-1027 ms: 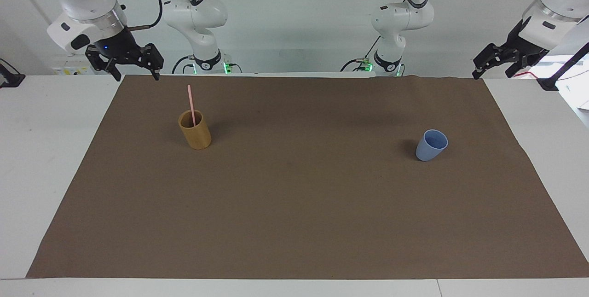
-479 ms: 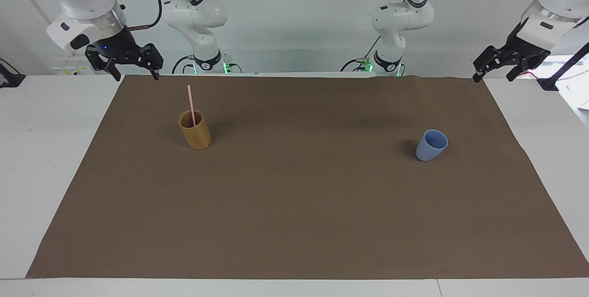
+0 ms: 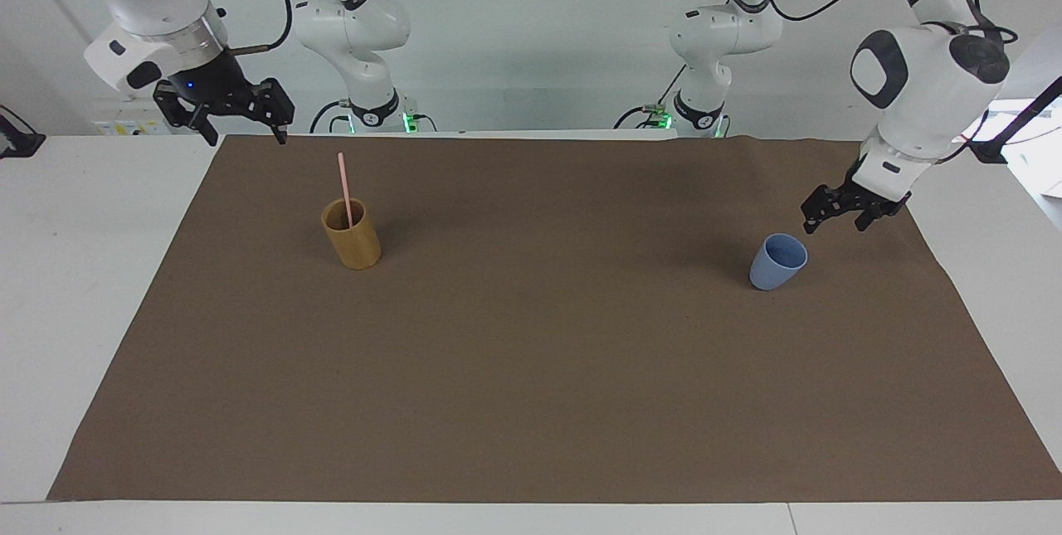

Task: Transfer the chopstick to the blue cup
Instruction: 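Reach the left gripper toward the light blue cup, then grasp the light blue cup with the left gripper and lift it, then place the blue cup at table center and withdraw the left gripper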

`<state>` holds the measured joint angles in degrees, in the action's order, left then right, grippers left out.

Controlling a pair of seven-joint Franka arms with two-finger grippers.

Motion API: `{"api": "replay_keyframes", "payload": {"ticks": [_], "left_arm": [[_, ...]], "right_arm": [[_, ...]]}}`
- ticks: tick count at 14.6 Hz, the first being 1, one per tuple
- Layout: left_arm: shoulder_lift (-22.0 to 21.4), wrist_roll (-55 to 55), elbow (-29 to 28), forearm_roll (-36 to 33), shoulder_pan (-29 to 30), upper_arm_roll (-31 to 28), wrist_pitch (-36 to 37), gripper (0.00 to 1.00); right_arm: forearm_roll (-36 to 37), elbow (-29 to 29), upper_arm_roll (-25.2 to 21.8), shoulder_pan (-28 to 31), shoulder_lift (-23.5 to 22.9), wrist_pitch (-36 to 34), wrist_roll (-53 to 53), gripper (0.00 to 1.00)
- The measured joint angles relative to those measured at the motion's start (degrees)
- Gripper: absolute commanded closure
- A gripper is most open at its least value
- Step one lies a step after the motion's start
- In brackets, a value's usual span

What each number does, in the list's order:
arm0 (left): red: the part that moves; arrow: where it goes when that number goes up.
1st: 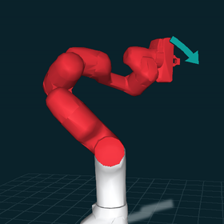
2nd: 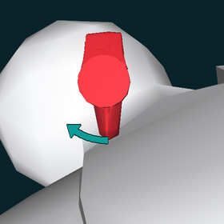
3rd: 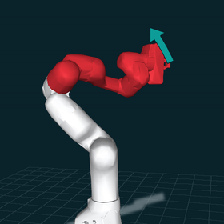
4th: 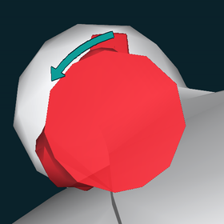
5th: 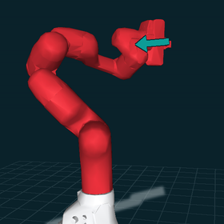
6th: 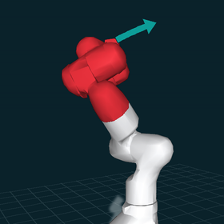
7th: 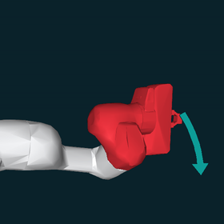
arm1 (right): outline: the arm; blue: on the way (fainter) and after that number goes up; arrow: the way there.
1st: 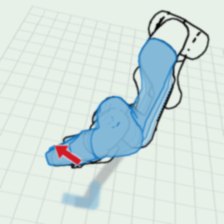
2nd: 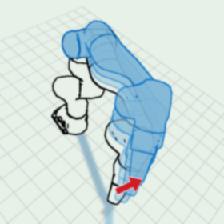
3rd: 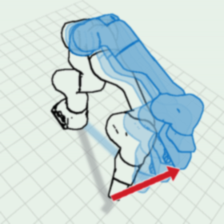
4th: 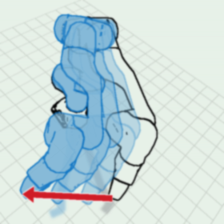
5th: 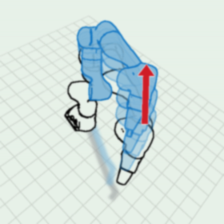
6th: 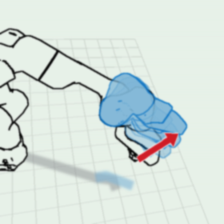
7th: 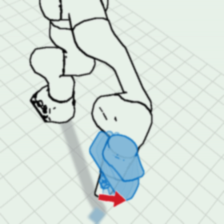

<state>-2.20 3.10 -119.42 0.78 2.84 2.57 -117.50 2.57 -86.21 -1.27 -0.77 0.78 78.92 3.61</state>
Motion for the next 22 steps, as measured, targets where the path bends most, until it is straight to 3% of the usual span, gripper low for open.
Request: {"api": "replay_keyframes", "payload": {"ticks": [2,3,4,5,6,7,8,15,17,22], "left_arm": [[0.7,0.0,-1.8,0.0,0.0,0.0,-2.1,0.01],[0.8,0.0,-3.2,0.0,0.0,0.0,-4.1,0.05],[0.9,0.0,-4.5,0.0,0.0,0.0,-5.8,0.19],[0.9,-0.2,-5.4,0.0,0.0,0.0,-6.8,0.47],[0.9,-1.3,-5.7,0.1,0.0,0.0,-7.2,0.85],[0.9,-3.8,-5.9,0.1,0.0,0.0,-7.4,0.96],[1.1,-7.3,-6.0,0.1,0.0,0.0,-7.5,1.0],[2.4,-16.8,-5.6,0.4,-1.1,0.5,-8.4,1.0],[2.6,-26.1,-4.1,0.4,-6.3,0.7,-6.9,1.0],[3.5,-54.5,-1.1,0.4,-27.9,1.6,-5.6,1.0]], "right_arm": [[0.0,0.0,0.0,0.0,0.0,0.0,0.0,0.0],[0.0,0.0,0.0,0.0,0.0,0.0,0.0,0.0],[0.0,0.0,0.0,0.0,0.0,0.0,0.0,0.0],[0.0,0.0,0.0,0.0,0.0,0.0,0.0,0.0],[0.0,0.0,0.0,0.0,0.0,0.0,0.0,0.0],[0.0,0.0,0.0,0.0,0.0,0.0,0.0,0.0],[0.0,0.0,0.0,0.0,0.0,0.0,0.0,0.0],[0.0,0.0,0.0,0.0,0.0,0.0,0.0,0.0],[0.0,0.0,0.0,0.0,0.0,0.0,0.0,0.0],[0.0,0.0,0.0,0.0,0.0,0.0,0.0,0.0]]}}
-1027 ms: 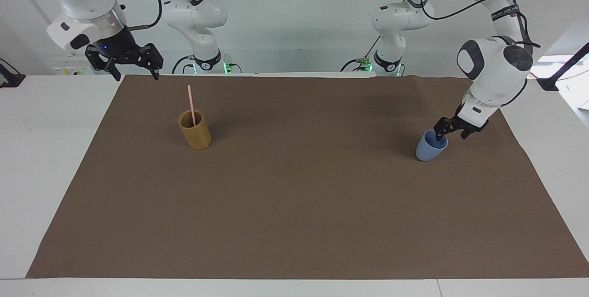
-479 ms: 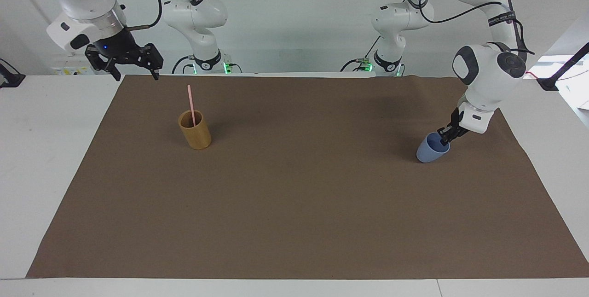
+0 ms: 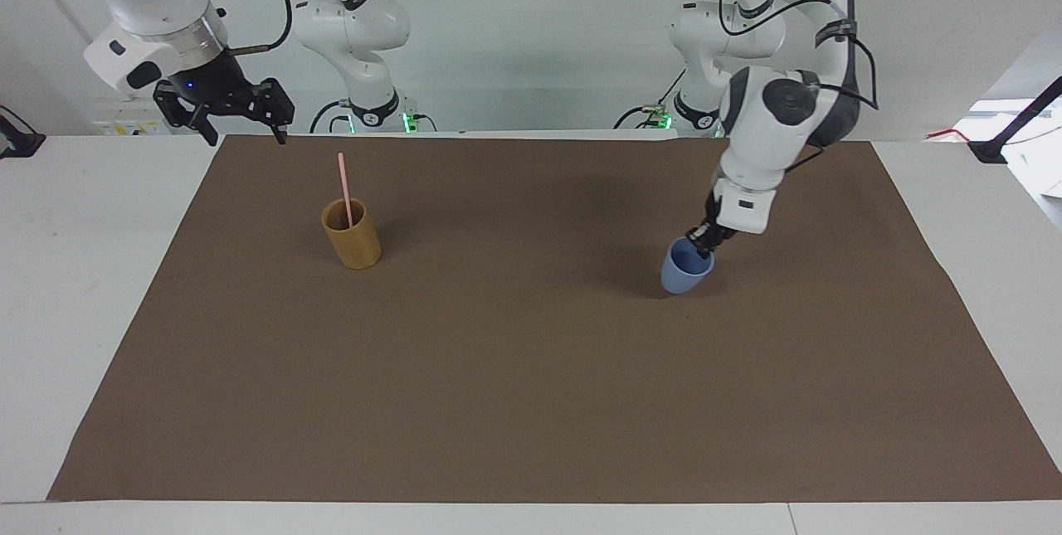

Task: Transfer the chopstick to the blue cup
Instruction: 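Place the blue cup at table center and withdraw the left gripper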

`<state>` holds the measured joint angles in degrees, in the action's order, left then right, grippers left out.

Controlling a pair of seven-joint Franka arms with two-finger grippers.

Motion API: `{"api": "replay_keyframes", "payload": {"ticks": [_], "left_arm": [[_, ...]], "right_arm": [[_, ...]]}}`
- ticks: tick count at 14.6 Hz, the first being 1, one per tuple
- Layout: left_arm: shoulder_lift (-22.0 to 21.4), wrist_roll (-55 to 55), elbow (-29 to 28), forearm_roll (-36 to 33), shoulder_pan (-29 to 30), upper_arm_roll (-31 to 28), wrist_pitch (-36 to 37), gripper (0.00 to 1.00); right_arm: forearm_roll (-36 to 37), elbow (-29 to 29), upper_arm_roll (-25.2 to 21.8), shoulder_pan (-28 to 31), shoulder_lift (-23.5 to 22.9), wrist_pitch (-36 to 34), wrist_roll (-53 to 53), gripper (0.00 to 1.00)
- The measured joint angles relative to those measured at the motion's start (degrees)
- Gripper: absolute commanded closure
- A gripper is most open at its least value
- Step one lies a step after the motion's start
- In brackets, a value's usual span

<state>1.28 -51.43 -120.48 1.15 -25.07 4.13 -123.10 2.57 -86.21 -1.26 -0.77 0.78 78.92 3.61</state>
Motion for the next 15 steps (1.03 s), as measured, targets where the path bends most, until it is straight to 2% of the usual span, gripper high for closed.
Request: {"api": "replay_keyframes", "payload": {"ticks": [3,5,6,8,12,14,15], "left_arm": [[0.0,-7.5,-0.8,0.0,-7.7,0.1,0.1,1.0],[0.0,-10.6,-1.0,0.0,-9.9,0.1,-0.8,0.99],[0.0,-11.7,-1.1,0.0,-10.4,0.1,-1.6,0.96],[0.0,-12.5,-1.5,0.0,-10.8,0.0,-2.5,0.8],[0.0,-12.5,-2.3,0.0,-10.7,-0.3,-3.1,0.65],[0.0,-12.5,-2.3,0.0,-10.7,-0.3,-3.1,0.43],[0.0,-12.5,-2.3,0.0,-10.7,-0.3,-3.1,0.36]], "right_arm": [[0.0,0.0,0.0,0.0,0.0,0.0,0.0,0.0],[0.0,0.0,0.0,0.0,0.0,0.0,0.0,0.0],[0.0,0.0,0.0,0.0,0.0,0.0,0.0,0.0],[0.0,0.0,0.0,0.0,0.0,0.0,0.0,0.0],[0.0,0.0,0.0,0.0,0.0,0.0,0.0,0.0],[0.0,-1.1,0.0,0.0,0.3,0.0,0.0,0.0],[-0.1,-2.7,0.0,-0.1,0.9,0.0,0.0,0.0]]}}
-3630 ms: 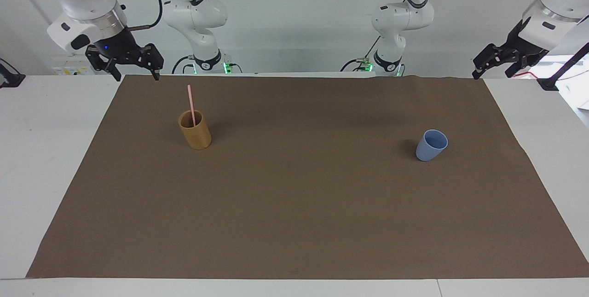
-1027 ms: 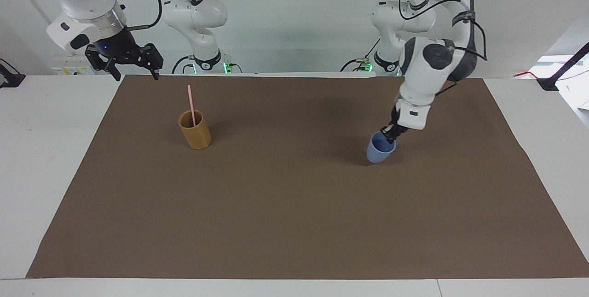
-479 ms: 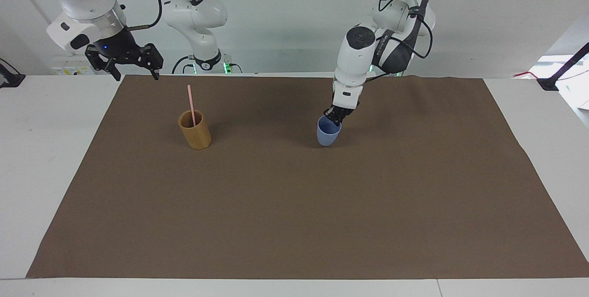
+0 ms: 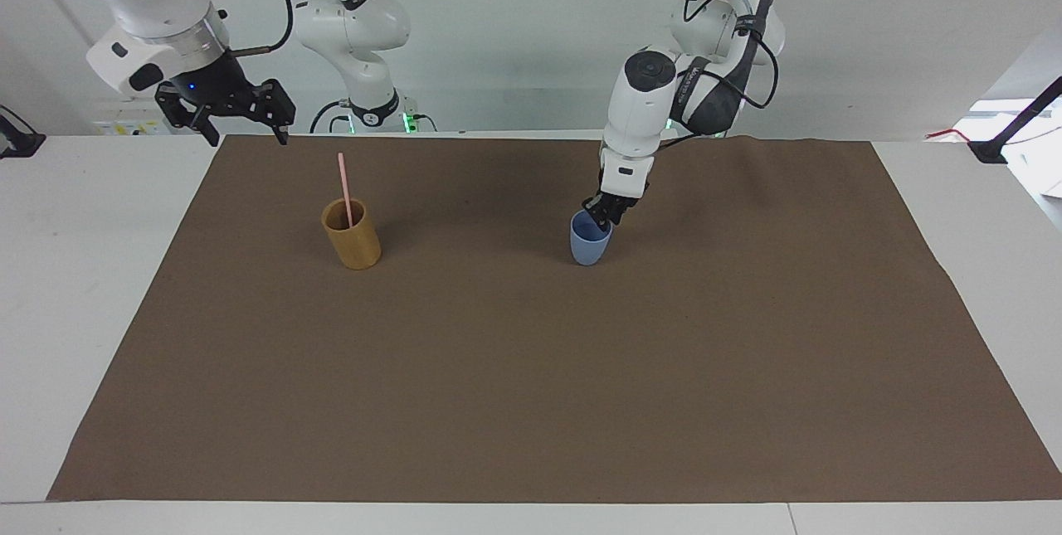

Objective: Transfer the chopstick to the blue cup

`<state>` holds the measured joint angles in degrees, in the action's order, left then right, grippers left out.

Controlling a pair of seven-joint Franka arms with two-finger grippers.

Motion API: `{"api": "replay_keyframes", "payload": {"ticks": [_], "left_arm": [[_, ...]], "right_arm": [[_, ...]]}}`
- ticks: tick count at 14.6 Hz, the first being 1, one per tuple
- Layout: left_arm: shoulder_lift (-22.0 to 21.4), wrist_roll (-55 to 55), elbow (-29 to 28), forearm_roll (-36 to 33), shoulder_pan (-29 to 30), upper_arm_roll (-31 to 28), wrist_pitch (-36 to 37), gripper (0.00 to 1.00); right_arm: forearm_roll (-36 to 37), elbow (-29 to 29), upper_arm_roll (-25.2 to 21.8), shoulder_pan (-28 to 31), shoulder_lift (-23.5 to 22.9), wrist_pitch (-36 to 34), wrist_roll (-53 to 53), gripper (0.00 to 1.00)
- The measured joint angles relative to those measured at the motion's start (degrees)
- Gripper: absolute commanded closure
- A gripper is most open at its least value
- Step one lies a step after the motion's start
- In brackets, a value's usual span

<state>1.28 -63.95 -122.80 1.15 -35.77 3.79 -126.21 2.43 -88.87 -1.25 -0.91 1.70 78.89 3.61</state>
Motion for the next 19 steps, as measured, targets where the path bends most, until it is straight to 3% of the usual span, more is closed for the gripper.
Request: {"api": "replay_keyframes", "payload": {"ticks": [2,6,9,13,19], "left_arm": [[0.0,0.0,0.0,0.0,0.0,-0.1,0.0,0.01],[-0.4,-0.4,0.9,0.0,1.7,-0.8,0.8,0.0],[-2.0,2.8,5.1,0.0,5.5,-1.1,9.4,0.0],[-4.6,22.2,11.2,-0.1,16.1,-1.5,17.9,0.0],[-5.2,55.3,26.1,-0.1,36.3,-2.1,34.6,0.0]], "right_arm": [[-0.9,-6.0,0.1,-0.9,2.3,2.5,0.0,0.0],[-4.7,-25.7,0.2,-2.3,9.2,14.9,0.0,0.04],[-5.0,-33.9,0.2,-4.0,9.7,18.7,0.2,0.13],[-5.0,-38.1,0.0,-4.4,9.0,20.2,3.8,0.28],[-5.0,-38.9,-0.2,-4.4,9.0,20.2,4.4,0.66]]}}
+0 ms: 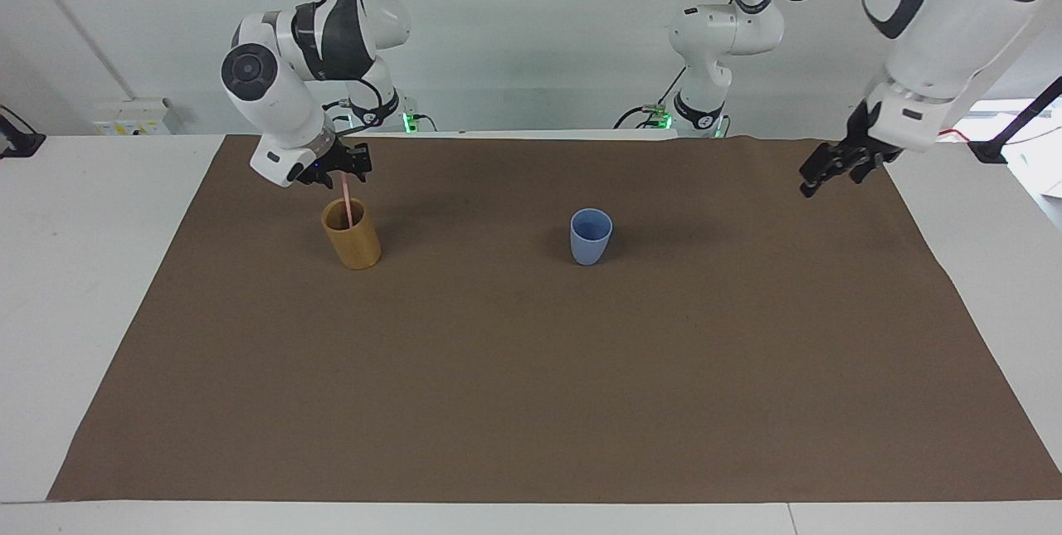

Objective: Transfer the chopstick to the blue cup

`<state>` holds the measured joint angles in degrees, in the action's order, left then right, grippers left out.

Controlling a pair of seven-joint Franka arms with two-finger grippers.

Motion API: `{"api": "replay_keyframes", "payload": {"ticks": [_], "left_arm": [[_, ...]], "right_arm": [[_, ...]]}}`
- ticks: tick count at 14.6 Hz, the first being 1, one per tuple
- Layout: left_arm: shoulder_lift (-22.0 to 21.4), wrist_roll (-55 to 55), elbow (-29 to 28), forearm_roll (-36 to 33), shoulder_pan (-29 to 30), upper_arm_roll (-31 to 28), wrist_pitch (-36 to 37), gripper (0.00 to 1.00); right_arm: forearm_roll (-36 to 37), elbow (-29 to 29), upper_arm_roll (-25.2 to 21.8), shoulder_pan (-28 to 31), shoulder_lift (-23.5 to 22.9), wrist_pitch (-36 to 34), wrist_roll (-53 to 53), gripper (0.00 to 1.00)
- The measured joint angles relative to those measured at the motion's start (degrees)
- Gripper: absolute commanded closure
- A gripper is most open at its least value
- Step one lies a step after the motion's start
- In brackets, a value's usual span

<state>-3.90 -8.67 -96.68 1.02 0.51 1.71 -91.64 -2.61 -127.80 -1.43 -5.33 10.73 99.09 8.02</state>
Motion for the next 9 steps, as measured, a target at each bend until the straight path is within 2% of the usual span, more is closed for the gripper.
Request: {"api": "replay_keyframes", "payload": {"ticks": [1,4,6,7,9], "left_arm": [[0.0,2.7,1.4,0.0,1.2,0.0,1.0,0.0],[0.1,4.5,2.2,0.0,1.2,0.8,1.7,0.0],[0.3,5.4,2.2,0.0,0.9,1.7,2.2,0.0],[0.3,6.8,2.2,0.0,0.6,1.9,2.4,0.0],[0.3,8.5,2.2,0.0,0.1,1.9,2.7,0.0]], "right_arm": [[0.0,0.0,0.0,0.0,0.0,0.0,0.0,0.71],[0.0,0.0,0.0,0.0,0.0,0.0,0.0,0.75],[0.0,0.0,0.0,0.0,0.0,0.0,0.0,0.88],[0.0,0.0,0.0,0.1,0.0,0.0,0.0,1.0],[0.1,0.1,0.0,0.3,0.0,0.0,-0.2,1.0]]}}
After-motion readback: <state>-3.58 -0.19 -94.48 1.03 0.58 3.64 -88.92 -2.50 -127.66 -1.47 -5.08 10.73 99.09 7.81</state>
